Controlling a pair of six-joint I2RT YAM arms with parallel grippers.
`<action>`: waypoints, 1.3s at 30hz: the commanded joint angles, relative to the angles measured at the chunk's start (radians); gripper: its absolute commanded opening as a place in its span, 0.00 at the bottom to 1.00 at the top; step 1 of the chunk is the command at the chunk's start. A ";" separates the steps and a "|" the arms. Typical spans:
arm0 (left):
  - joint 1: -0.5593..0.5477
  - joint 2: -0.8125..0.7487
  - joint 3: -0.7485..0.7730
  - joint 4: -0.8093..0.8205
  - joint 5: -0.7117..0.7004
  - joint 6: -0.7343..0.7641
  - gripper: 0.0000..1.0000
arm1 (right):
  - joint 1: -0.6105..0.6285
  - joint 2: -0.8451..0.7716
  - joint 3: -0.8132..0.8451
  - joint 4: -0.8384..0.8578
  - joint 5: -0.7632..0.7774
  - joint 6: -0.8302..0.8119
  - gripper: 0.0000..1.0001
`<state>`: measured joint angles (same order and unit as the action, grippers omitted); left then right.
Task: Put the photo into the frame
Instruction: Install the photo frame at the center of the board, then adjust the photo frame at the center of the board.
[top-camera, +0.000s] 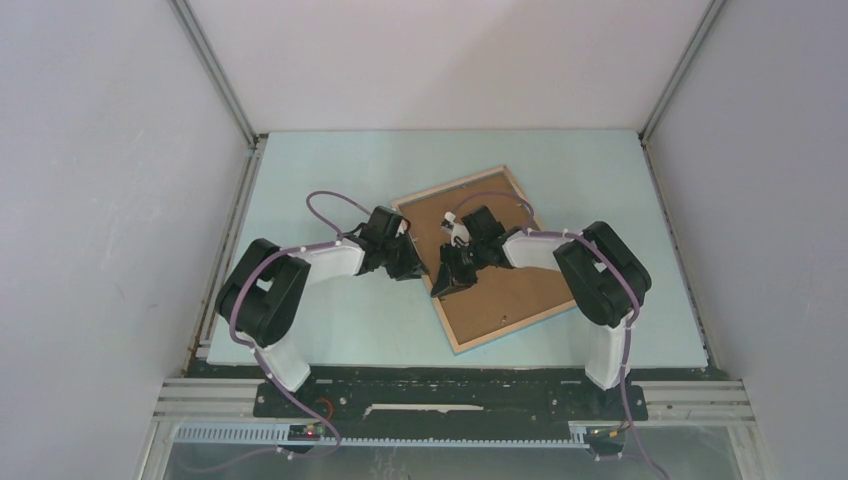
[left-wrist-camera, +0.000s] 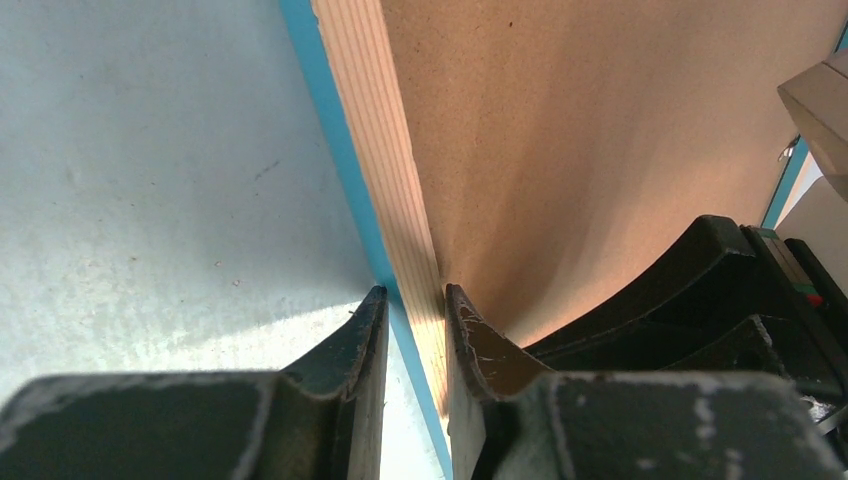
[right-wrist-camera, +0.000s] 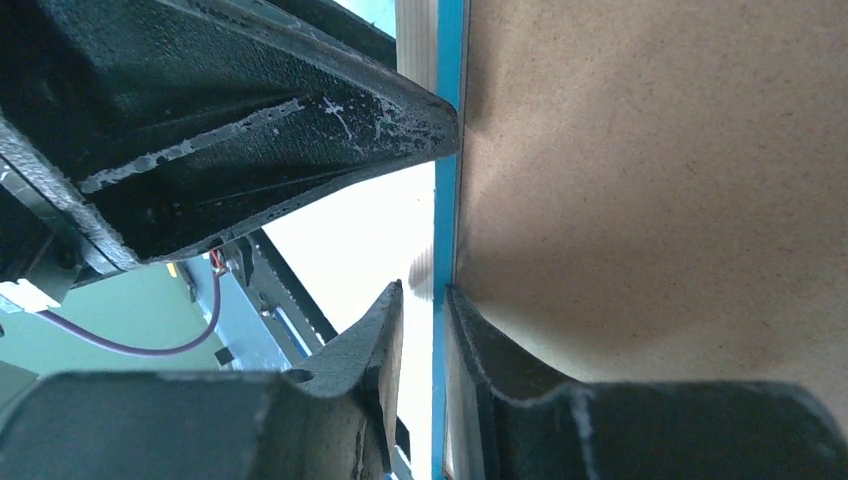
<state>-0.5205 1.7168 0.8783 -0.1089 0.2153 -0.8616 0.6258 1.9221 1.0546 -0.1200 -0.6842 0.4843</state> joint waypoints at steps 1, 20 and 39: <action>0.027 0.030 0.016 -0.089 -0.114 0.081 0.00 | -0.019 -0.005 0.048 -0.029 -0.027 -0.005 0.30; 0.165 0.050 0.557 -0.716 -0.357 0.395 0.83 | -0.353 -0.406 -0.001 -0.432 0.443 -0.181 0.69; -0.270 -0.756 -0.403 -0.146 -0.103 -0.286 0.95 | -0.463 0.026 0.351 -0.428 0.483 -0.165 0.66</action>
<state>-0.7033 0.9070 0.4644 -0.4152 0.1055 -1.0237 0.1513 1.9053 1.3342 -0.5282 -0.1638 0.3363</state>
